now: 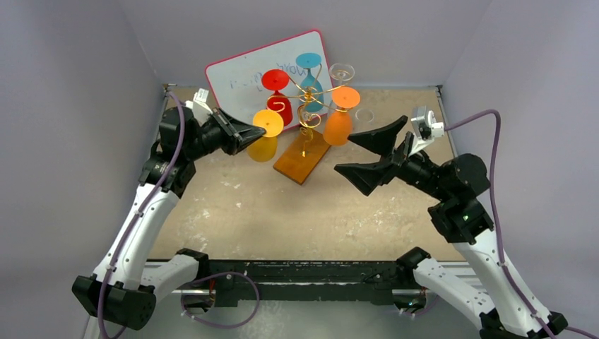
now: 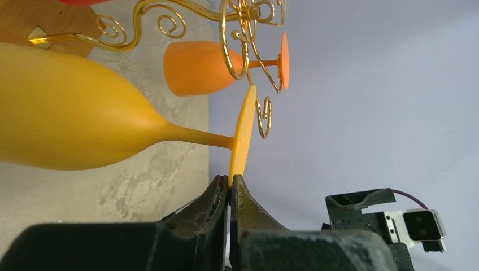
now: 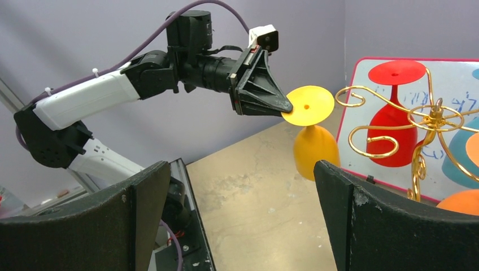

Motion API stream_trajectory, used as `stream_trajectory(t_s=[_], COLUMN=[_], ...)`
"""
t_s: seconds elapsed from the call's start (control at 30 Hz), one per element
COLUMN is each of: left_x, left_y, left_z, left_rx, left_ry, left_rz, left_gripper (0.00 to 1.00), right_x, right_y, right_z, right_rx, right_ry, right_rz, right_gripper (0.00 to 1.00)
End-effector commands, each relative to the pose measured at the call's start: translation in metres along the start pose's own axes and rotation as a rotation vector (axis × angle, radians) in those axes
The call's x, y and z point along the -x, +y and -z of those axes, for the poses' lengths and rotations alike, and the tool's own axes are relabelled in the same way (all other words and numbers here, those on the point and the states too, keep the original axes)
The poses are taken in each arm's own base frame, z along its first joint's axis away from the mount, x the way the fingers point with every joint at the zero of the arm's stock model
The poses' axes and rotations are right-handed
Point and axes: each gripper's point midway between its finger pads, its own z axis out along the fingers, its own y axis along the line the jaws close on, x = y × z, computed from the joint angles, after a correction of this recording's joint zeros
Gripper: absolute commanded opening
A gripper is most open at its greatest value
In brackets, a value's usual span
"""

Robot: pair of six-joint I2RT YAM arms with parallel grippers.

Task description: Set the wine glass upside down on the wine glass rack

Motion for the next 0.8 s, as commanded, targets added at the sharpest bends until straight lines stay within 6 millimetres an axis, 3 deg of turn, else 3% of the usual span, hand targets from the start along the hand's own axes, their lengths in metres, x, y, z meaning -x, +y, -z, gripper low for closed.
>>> stream_trajectory(t_s=[0.0, 0.37, 0.77], left_x=[0.004, 0.008, 0.016], left_y=[-0.052, -0.082, -0.085], left_z=[0.001, -0.009, -0.024], left_rx=[-0.144, -0.236, -0.251], left_ry=[-0.023, -0.032, -0.045], left_rz=[-0.032, -0.028, -0.020], left_gripper=[0.00, 0.00, 0.00], right_x=[0.013, 0.016, 0.020], right_y=[0.003, 0.005, 0.006], right_z=[0.004, 0.009, 0.012], right_rx=[-0.008, -0.020, -0.030], right_ry=[-0.053, -0.067, -0.080], right_rz=[0.043, 0.055, 0.066], right_gripper=[1.00, 1.00, 1.00])
